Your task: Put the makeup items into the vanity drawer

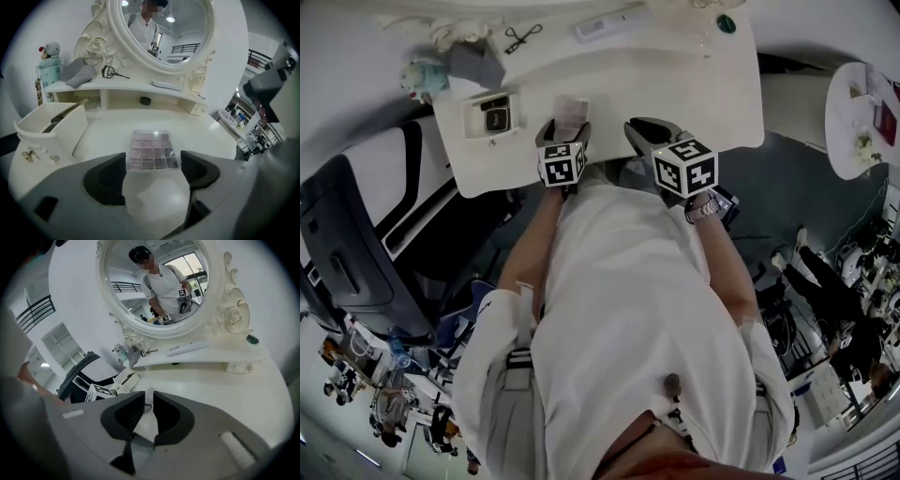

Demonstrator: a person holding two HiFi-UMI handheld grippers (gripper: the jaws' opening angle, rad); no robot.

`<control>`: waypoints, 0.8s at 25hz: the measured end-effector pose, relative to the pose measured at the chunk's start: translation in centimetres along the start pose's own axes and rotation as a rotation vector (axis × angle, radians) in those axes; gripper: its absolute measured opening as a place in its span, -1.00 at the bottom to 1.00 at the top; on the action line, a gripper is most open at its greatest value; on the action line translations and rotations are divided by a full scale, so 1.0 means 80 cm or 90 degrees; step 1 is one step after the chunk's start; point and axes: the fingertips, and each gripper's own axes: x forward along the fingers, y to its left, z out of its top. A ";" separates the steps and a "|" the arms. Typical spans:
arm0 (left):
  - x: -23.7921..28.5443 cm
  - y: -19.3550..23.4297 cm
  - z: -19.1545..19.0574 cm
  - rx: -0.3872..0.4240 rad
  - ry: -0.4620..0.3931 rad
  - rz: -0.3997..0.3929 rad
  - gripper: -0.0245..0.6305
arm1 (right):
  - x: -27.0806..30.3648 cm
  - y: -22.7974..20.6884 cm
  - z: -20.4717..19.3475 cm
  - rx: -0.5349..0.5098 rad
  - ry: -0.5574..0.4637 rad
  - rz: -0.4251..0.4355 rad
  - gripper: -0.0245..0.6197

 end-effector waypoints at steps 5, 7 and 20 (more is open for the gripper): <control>-0.031 -0.008 0.016 0.033 -0.037 -0.011 0.20 | 0.061 0.015 -0.010 0.082 0.024 0.061 -0.52; -0.047 -0.010 0.024 0.027 -0.059 -0.017 0.20 | 0.076 0.021 -0.015 0.124 0.027 0.079 -0.46; -0.143 0.029 0.048 0.040 -0.166 0.026 0.20 | 0.135 0.102 0.007 0.176 0.028 0.174 -0.43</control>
